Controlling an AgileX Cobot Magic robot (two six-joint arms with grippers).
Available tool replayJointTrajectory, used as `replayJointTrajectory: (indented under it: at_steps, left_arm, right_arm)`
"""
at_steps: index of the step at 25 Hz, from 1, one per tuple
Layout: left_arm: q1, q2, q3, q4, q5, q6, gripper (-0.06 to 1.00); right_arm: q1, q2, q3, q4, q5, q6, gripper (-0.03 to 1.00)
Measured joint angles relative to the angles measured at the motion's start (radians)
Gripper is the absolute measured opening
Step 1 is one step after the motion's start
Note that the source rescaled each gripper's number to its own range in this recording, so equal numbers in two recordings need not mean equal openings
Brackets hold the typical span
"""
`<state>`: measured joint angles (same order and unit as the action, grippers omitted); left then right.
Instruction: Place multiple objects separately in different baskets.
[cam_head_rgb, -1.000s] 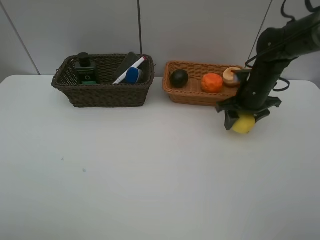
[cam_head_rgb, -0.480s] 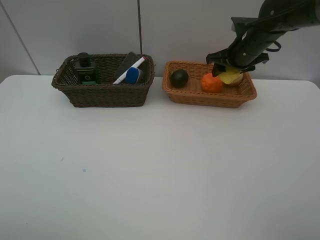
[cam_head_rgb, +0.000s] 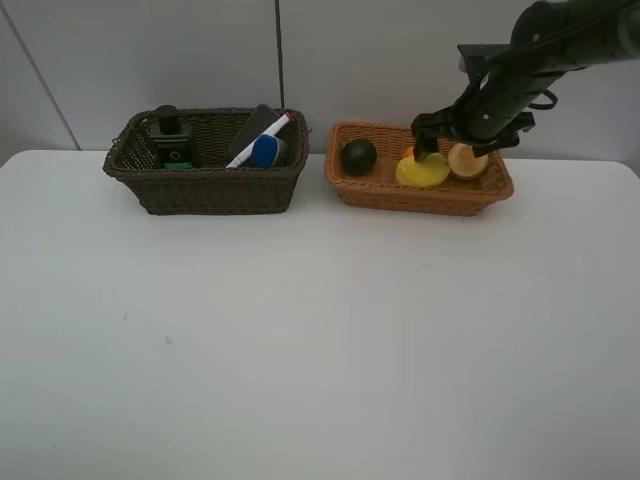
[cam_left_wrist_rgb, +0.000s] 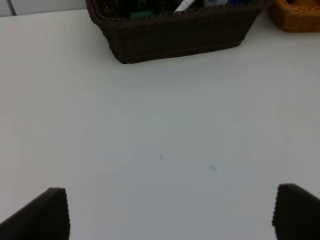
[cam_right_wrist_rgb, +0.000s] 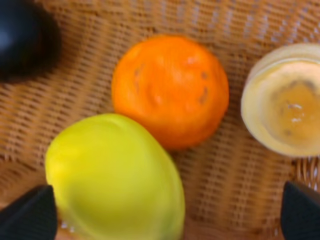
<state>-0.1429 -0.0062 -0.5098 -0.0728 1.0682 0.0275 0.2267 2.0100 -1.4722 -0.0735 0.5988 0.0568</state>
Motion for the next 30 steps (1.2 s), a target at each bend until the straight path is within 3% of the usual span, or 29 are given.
replayJointTrajectory:
  at_steps: [7,14,21,30]
  left_arm:
    - [0.0,0.0,0.0,0.0,0.0,0.0,1.0]
    - [0.0,0.0,0.0,0.0,0.0,0.0,1.0]
    - [0.0,0.0,0.0,0.0,0.0,0.0,1.0]
    - [0.0,0.0,0.0,0.0,0.0,0.0,1.0]
  right_arm:
    - [-0.014,-0.17,0.0,-0.031,0.157,0.079,1.0]
    - [-0.154,-0.327,0.107,-0.064,0.206,0.154,1.0]
    - [-0.161,-0.611,0.364,-0.056,0.212,0.154,1.0]
    - [-0.161,-1.28,0.779,-0.054,0.235,0.202,1.0]
